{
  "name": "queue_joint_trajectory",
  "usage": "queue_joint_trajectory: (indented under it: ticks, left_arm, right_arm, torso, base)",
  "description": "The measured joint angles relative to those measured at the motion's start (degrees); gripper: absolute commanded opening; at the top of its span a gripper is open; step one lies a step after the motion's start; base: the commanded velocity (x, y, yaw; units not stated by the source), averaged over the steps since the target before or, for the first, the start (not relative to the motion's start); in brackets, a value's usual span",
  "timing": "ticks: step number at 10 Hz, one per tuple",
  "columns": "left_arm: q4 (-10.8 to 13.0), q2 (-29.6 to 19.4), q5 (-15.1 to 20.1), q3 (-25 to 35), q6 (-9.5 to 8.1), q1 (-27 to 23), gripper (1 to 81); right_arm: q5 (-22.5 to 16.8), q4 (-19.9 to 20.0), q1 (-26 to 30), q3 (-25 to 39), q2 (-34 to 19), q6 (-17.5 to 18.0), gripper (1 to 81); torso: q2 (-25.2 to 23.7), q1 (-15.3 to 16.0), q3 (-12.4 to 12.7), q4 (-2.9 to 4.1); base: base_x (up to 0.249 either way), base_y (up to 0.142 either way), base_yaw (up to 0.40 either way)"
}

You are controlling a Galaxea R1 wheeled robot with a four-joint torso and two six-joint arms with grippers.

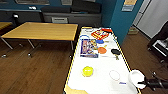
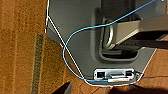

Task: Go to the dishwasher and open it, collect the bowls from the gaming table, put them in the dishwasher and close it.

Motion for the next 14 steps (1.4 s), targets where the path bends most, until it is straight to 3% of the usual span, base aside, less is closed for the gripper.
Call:
queue_joint_trajectory:
  ticks: [2,4,6,8,11,14]
  left_arm:
    - [0.00,-0.60,-0.02,0.67,0.00,-0.02,81.1]
    - [0.00,-3.04,-0.22,4.44,0.00,-0.07,81.1]
    - [0.00,-7.57,-0.28,11.82,0.00,-0.85,81.1]
    - [0.00,-14.06,-0.63,22.22,0.00,-1.95,81.1]
    - [0.00,-26.93,-2.04,36.36,0.00,-2.67,81.1]
    - [-0.01,-37.21,-2.71,49.32,-0.02,-4.01,81.1]
  right_arm:
    - [-1.10,-0.59,-2.91,4.95,-7.34,-2.29,1.0]
    - [-2.47,-0.91,-10.85,8.95,-9.33,-6.10,1.0]
    - [0.55,-0.98,-18.27,10.85,-10.53,-8.78,1.0]
    - [6.42,-1.17,-27.12,13.08,-11.72,-10.69,1.0]
    - [18.47,-1.55,-41.36,16.73,-11.42,-13.47,1.0]
    - [30.06,-2.90,-51.81,18.74,-7.86,-15.46,1.0]
  torso:
    - [0.00,0.00,0.00,0.00]
    - [0.00,-0.02,0.00,0.00]
    - [0.00,-0.02,0.00,0.00]
    - [0.00,-0.02,0.00,0.00]
    - [0.00,-0.02,0.02,0.00]
    - [0.00,-0.02,0.02,0.00]
  base:
    - [0.000,0.000,0.000]
    - [0.000,0.000,0.000]
    - [0.000,0.000,0.000]
    - [0.000,0.000,0.000]
    - [0.000,0.000,0.000]
    - [0.000,0.000,0.000]
